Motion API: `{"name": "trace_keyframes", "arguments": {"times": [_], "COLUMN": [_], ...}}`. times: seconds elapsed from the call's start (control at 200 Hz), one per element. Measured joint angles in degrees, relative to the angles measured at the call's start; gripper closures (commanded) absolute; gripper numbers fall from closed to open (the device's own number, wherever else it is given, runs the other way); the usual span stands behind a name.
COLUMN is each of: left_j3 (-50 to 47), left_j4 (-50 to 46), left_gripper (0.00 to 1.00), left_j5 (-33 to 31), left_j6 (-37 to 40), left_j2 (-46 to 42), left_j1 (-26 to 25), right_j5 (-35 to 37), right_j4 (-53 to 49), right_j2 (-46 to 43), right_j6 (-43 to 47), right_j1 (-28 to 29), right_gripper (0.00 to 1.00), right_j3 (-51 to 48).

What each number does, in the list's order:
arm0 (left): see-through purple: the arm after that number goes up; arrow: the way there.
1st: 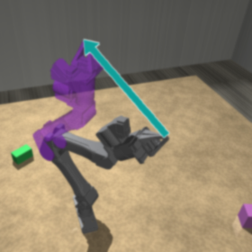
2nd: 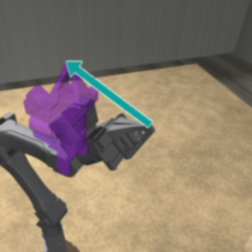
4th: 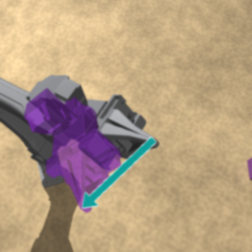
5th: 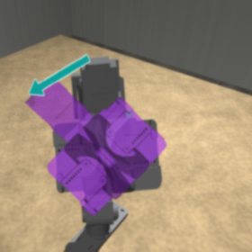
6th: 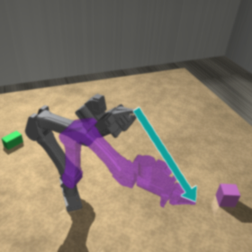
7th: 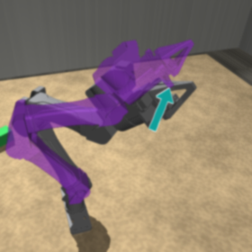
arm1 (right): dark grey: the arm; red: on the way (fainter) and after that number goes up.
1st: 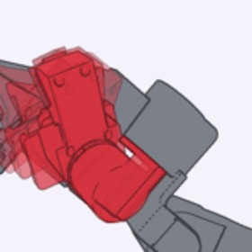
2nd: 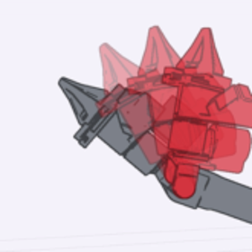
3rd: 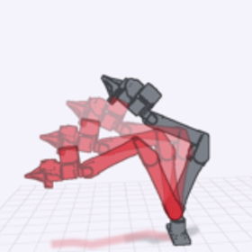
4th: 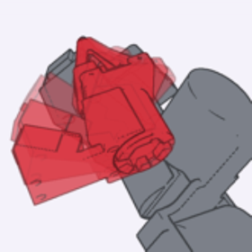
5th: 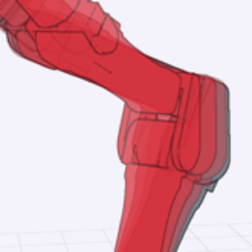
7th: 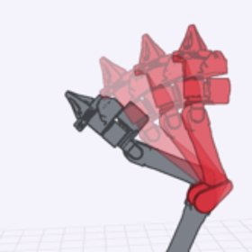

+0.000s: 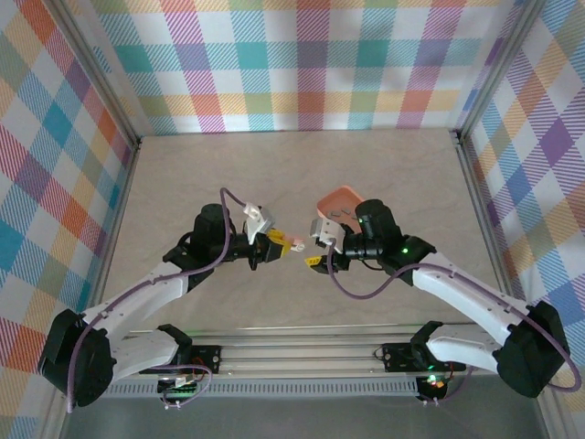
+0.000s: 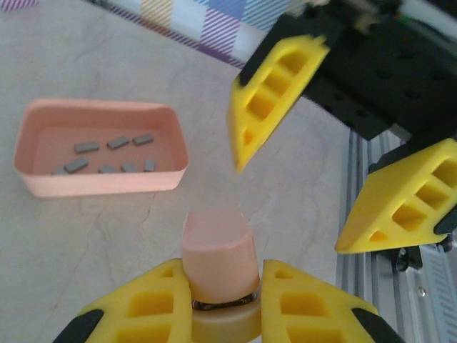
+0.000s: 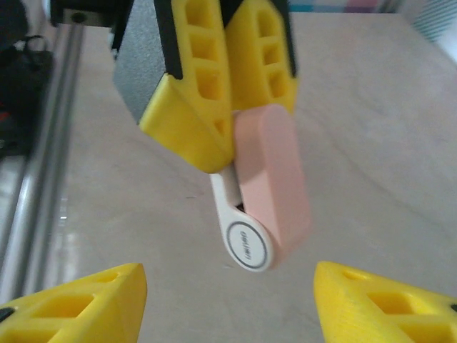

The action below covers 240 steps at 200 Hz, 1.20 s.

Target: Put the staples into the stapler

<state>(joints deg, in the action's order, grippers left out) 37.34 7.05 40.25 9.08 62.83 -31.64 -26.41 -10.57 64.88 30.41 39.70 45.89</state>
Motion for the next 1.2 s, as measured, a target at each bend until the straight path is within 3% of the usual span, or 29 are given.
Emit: {"name": "trace_keyframes", "arguments": {"times": [0.385,0.54,0.755,0.885,0.955,1.055,1.2], "left_j3": [0.0,0.0,0.0,0.0,0.0,0.0,0.0], "left_j4": [-3.1,-3.9,-4.0,-4.0,-3.9,-4.2,-3.9], "left_gripper": [1.00,1.00,1.00,1.00,0.90,0.74,0.72], "left_j5": [7.5,8.7,9.9,10.5,10.5,10.3,10.0], "left_j6": [10.6,12.7,13.7,13.9,13.9,13.9,14.0], "left_j2": [-0.4,-0.4,-0.4,-0.5,-0.7,-1.2,-1.5], "left_j1": [-1.2,-1.4,-1.6,-1.7,-1.9,-2.0,-2.1], "right_j5": [-11.3,-14.7,-17.2,-17.8,-18.5,-19.3,-19.3], "right_j4": [-7.0,-8.5,-11.0,-11.8,-12.2,-12.7,-11.3], "right_j2": [8.5,9.0,10.9,11.4,11.4,11.2,9.2], "right_j6": [0.4,0.7,1.7,2.3,2.8,3.8,4.3], "right_j1": [-0.2,-0.2,-0.3,-0.7,-1.2,-1.8,-2.5], "right_gripper": [0.38,0.52,0.54,0.70,0.80,0.84,0.88], "right_j3": [7.2,8.4,10.0,10.2,10.5,10.6,10.0]}}
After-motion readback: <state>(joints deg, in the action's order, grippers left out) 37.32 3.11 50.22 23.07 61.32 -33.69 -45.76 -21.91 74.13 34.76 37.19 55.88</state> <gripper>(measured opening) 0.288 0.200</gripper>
